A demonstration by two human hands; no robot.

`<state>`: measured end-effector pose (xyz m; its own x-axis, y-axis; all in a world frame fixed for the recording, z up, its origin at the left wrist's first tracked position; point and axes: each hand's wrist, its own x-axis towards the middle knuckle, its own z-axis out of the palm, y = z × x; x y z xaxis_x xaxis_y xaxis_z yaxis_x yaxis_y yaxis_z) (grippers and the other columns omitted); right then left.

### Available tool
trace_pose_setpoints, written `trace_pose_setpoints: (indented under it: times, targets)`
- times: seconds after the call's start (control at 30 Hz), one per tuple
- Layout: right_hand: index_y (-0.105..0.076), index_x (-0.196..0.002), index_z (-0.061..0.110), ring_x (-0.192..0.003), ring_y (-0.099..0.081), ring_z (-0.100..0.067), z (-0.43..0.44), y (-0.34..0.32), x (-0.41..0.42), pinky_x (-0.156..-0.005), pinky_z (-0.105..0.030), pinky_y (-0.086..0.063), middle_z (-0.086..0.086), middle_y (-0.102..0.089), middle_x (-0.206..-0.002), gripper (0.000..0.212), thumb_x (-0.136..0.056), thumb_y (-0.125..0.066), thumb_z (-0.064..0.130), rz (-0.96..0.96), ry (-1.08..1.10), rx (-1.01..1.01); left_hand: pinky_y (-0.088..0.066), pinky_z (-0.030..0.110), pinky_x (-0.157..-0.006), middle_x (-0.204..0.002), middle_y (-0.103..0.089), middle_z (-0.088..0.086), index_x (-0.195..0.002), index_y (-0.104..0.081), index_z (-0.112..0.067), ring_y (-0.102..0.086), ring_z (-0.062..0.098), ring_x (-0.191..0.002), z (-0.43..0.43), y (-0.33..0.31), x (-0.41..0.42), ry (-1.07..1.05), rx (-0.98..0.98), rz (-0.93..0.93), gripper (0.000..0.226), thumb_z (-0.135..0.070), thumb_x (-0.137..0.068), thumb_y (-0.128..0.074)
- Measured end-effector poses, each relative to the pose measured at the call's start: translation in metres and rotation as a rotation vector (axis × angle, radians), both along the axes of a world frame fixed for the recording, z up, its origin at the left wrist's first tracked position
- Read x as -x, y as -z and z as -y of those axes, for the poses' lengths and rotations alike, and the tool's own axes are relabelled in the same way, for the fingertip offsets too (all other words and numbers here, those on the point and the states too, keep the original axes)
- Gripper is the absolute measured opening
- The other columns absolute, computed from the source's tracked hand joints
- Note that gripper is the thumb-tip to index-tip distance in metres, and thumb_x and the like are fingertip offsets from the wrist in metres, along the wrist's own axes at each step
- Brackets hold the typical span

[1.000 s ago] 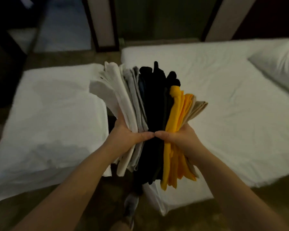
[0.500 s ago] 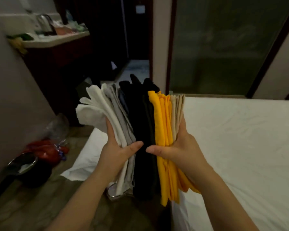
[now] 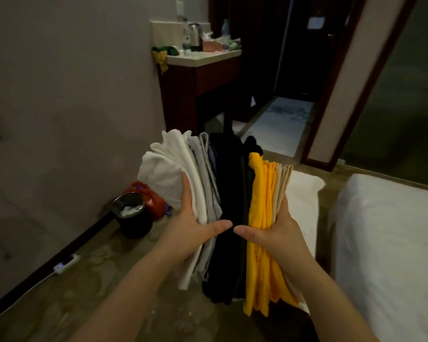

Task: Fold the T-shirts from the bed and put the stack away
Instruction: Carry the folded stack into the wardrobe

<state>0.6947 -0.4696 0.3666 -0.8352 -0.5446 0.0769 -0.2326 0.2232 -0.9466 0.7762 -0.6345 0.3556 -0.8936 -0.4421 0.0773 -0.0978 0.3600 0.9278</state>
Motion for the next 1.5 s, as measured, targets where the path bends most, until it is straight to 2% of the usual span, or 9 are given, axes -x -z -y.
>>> trace_pose_setpoints:
  times: [0.1,0.23,0.4,0.6,0.77,0.97,1.13,1.33,1.5]
  targets:
    - [-0.018,-0.139,0.040,-0.097,-0.048,-0.002,0.064,0.011,0.004,-0.072,-0.012,-0.038,0.031,-0.043,-0.104,0.108,-0.051,-0.079,0.057,0.036,-0.003,0.033,-0.036,0.036,-0.107,-0.154,-0.008,-0.012,-0.119,0.033,-0.062,-0.028,0.017,-0.137,0.061,0.003,0.001,-0.039,0.014,0.070,0.121,-0.045,-0.069,-0.076]
    - [-0.016,-0.143,0.037,-0.107,-0.045,-0.005,0.129,0.025,0.024,-0.086,-0.022,-0.039,0.023,-0.044,-0.117,0.110,-0.053,-0.078,0.056,0.051,-0.019,0.037,-0.038,0.032,-0.100,-0.155,-0.012,-0.004,-0.120,0.034,-0.057,-0.036,0.022,-0.133,0.122,0.007,0.015,-0.088,0.066,0.136,0.119,-0.042,-0.071,-0.074]
    - [-0.013,-0.144,0.036,-0.100,-0.044,-0.001,0.196,0.045,0.074,-0.076,-0.011,-0.038,0.032,-0.039,-0.107,0.105,-0.063,-0.081,0.039,0.113,-0.037,0.032,-0.036,0.033,-0.102,-0.156,-0.012,-0.008,-0.135,0.031,-0.048,-0.033,0.019,-0.135,0.181,0.016,0.056,-0.098,0.080,0.178,0.123,-0.042,-0.070,-0.073]
    - [-0.014,-0.145,0.032,-0.110,-0.048,-0.009,0.276,0.058,0.162,-0.089,-0.023,-0.040,0.018,-0.043,-0.115,0.107,-0.064,-0.083,0.039,0.135,-0.111,0.003,-0.038,0.033,-0.098,-0.153,-0.021,-0.008,-0.132,0.032,-0.050,-0.040,0.019,-0.130,0.249,0.016,0.129,-0.194,0.100,0.237,0.125,-0.040,-0.067,-0.075]
    - [-0.015,-0.145,0.033,-0.110,-0.048,-0.009,0.343,0.057,0.224,-0.092,-0.027,-0.041,0.019,-0.045,-0.116,0.108,-0.061,-0.084,0.041,0.153,-0.154,0.043,-0.032,0.032,-0.102,-0.137,-0.017,-0.023,-0.134,0.032,-0.047,-0.027,0.004,-0.125,0.316,0.012,0.186,-0.184,0.133,0.214,0.129,-0.038,-0.066,-0.078]
    - [-0.011,-0.146,0.031,-0.118,-0.047,-0.013,0.417,0.061,0.308,-0.098,-0.032,-0.042,0.013,-0.043,-0.127,0.115,-0.059,-0.084,0.044,0.118,-0.137,0.028,-0.034,0.039,-0.106,-0.155,-0.014,-0.011,-0.125,0.033,-0.059,-0.030,0.018,-0.137,0.394,0.021,0.269,-0.168,0.103,0.213,0.128,-0.055,-0.052,-0.073]
    - [-0.013,-0.144,0.035,-0.111,-0.048,-0.008,0.485,0.074,0.380,-0.092,-0.028,-0.043,0.017,-0.045,-0.118,0.110,-0.061,-0.084,0.042,0.145,-0.061,0.024,-0.032,0.035,-0.105,-0.153,-0.018,-0.011,-0.122,0.030,-0.059,-0.032,0.017,-0.135,0.471,0.031,0.355,-0.070,0.098,0.186,0.124,-0.035,-0.066,-0.077]
    - [-0.011,-0.147,0.033,-0.120,-0.046,-0.013,0.535,0.081,0.456,-0.101,-0.037,-0.043,0.011,-0.044,-0.131,0.120,-0.050,-0.079,0.053,0.205,0.128,0.029,-0.029,0.026,-0.101,-0.155,-0.007,-0.011,-0.132,0.035,-0.045,-0.025,0.013,-0.137,0.539,0.033,0.467,0.156,0.177,0.239,0.129,-0.044,-0.065,-0.075]
    - [-0.014,-0.145,0.033,-0.110,-0.047,-0.009,0.528,0.077,0.518,-0.093,-0.028,-0.041,0.023,-0.043,-0.108,0.107,-0.064,-0.083,0.036,0.220,0.289,0.035,-0.030,0.027,-0.103,-0.156,-0.003,-0.010,-0.134,0.035,-0.041,-0.024,0.014,-0.138,0.540,0.041,0.556,0.323,0.128,0.239,0.127,-0.041,-0.069,-0.075]
